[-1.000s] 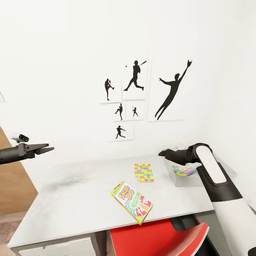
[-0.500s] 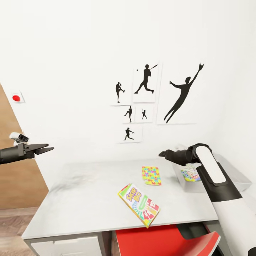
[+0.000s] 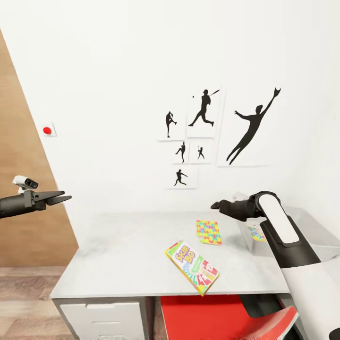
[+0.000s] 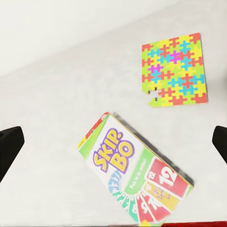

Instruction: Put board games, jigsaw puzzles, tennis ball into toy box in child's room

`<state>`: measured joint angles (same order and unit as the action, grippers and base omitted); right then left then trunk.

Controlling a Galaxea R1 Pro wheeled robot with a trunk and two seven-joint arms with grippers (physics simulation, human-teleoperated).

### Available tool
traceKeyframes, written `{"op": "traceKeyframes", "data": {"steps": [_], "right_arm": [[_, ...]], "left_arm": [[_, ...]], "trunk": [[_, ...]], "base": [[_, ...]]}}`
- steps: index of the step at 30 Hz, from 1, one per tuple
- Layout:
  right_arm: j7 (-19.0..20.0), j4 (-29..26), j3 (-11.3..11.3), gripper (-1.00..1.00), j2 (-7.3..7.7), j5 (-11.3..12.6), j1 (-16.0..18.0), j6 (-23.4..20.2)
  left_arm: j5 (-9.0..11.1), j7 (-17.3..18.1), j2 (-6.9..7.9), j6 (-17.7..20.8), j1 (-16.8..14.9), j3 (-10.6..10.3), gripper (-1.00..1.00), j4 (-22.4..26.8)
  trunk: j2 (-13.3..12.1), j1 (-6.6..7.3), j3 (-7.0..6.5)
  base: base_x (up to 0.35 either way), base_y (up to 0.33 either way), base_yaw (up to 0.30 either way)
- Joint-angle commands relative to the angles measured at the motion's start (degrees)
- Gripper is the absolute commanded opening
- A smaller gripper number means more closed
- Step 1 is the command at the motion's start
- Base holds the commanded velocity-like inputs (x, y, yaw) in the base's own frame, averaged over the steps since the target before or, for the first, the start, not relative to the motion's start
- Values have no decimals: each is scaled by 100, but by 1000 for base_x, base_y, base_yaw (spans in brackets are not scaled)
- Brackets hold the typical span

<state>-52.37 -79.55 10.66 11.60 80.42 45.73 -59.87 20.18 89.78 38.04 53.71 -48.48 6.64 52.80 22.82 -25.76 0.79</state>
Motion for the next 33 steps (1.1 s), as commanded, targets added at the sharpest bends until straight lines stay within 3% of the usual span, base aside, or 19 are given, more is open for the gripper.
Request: {"op": "traceKeyframes", "data": {"steps": [1,33], "right_arm": [[-60,-2,14,100,3,41,6,-13],[-79,489,51,100,-6,18,18,3]], "left_arm": [[3,22,2,61,-4,-4,100,-12],[-5,22,-2,25,-4,-5,100,-208]], "trunk": [[10,-2,7],[10,-2,62]], "base": [[-105,0,33],[-12,20,4]]}}
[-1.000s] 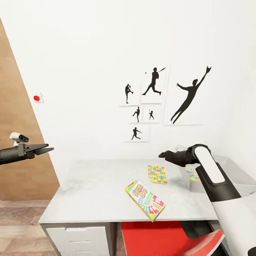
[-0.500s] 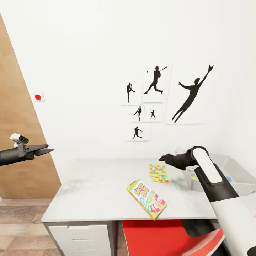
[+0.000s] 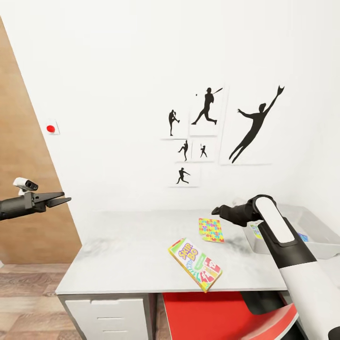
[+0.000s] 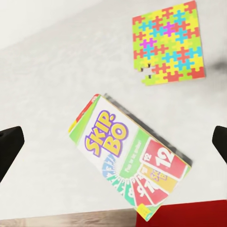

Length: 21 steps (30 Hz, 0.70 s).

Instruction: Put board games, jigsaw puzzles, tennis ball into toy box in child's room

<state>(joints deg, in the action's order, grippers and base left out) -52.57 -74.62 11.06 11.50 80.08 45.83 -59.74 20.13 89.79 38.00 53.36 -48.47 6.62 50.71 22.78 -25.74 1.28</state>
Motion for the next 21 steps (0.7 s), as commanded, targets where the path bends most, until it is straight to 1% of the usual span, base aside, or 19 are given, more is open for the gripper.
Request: {"op": "traceKeyframes", "data": {"steps": [1,10,12,15,18,19,20,21], "right_arm": [[-73,4,17,100,4,51,10,-11],[-269,13,26,100,-5,57,11,-17],[-363,11,43,100,-35,58,11,-19],[-487,28,93,100,-121,55,29,-15],[-673,110,137,100,-249,53,60,-15],[-749,160,147,100,-295,53,75,-16],[-921,302,161,100,-392,52,128,-21],[-1012,391,166,100,-439,52,167,-26]], "left_arm": [[0,21,2,61,-5,-3,100,0],[2,21,4,55,-5,-3,100,-15],[1,21,5,53,-5,-3,100,-57],[0,21,6,53,-5,-3,100,-97],[0,21,6,51,-5,-3,100,-120],[0,21,6,49,-5,-3,100,-126],[0,21,6,47,-5,-3,100,-134],[0,21,6,47,-5,-3,100,-134]], "trunk": [[14,-4,13],[14,-4,14],[14,-4,14],[14,-4,14],[14,-4,14],[14,-4,14],[14,-4,14],[14,-4,14]], "base": [[0,0,0],[0,0,0],[0,0,0],[0,0,0],[0,0,0],[0,0,0],[0,0,0],[0,0,0]]}}
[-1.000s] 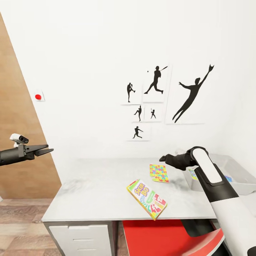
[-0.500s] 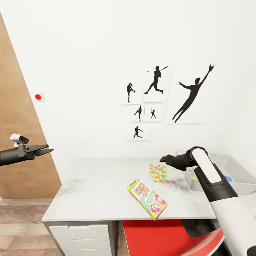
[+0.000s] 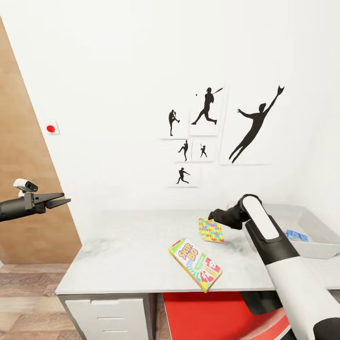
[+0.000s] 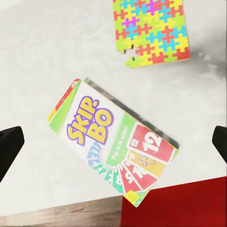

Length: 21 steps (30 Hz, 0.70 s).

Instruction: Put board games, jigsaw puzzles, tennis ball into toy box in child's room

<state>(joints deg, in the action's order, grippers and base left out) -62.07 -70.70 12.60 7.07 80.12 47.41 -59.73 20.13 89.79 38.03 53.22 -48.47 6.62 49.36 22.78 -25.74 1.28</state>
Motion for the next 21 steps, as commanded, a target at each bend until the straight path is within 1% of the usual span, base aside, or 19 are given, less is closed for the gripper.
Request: {"op": "traceKeyframes", "data": {"steps": [1,2,3,7,10,15,21], "right_arm": [[-62,-1,12,100,3,48,9,-27],[-155,93,16,100,-44,49,50,-27],[-334,278,18,100,-131,52,139,-27],[-574,525,16,100,-242,57,252,-27],[-666,622,5,100,-288,62,298,-27],[-702,666,15,100,-314,64,319,-27],[-717,693,19,100,-324,65,328,-27]], "left_arm": [[0,21,2,60,-5,-3,100,-3],[0,21,2,59,-5,-3,100,-5],[0,21,2,58,-5,-3,100,-12],[-4,21,2,57,-5,-3,100,-24],[-7,21,4,57,-5,-3,100,-29],[-8,21,9,57,-5,-3,100,-31],[-9,21,10,57,-5,-3,100,-32]], "trunk": [[14,-4,13],[14,-4,13],[14,-4,13],[14,-4,13],[14,-4,13],[14,-4,13],[14,-4,13]], "base": [[0,0,0],[0,0,0],[0,0,0],[0,74,0],[0,194,0],[0,220,0],[0,73,0]]}}
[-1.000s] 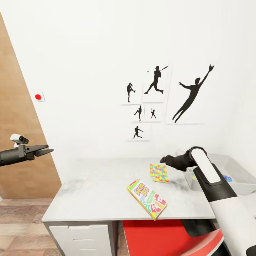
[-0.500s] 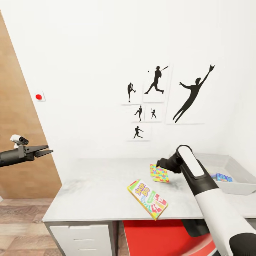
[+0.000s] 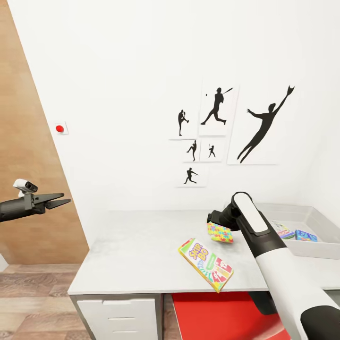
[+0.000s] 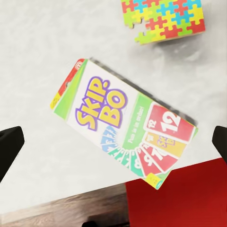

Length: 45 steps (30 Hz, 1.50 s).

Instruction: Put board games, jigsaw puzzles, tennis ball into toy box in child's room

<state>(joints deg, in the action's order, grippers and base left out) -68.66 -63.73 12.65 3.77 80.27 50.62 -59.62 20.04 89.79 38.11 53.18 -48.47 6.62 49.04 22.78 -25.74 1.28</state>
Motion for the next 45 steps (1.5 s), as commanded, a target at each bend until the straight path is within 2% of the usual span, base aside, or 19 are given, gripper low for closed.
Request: {"op": "traceKeyframes", "data": {"steps": [1,16,45], "right_arm": [[-58,-3,13,100,6,50,6,-38],[-56,-30,-8,100,25,49,3,-38],[-112,252,-30,100,94,24,123,-38]], "left_arm": [[0,21,2,61,-5,-3,100,0],[-8,21,0,61,-5,-3,100,0],[-2,21,-27,152,-20,11,100,-52]], "trunk": [[13,-4,13],[13,-4,24],[13,-4,285]], "base": [[0,20,0],[0,99,0],[0,2,0]]}}
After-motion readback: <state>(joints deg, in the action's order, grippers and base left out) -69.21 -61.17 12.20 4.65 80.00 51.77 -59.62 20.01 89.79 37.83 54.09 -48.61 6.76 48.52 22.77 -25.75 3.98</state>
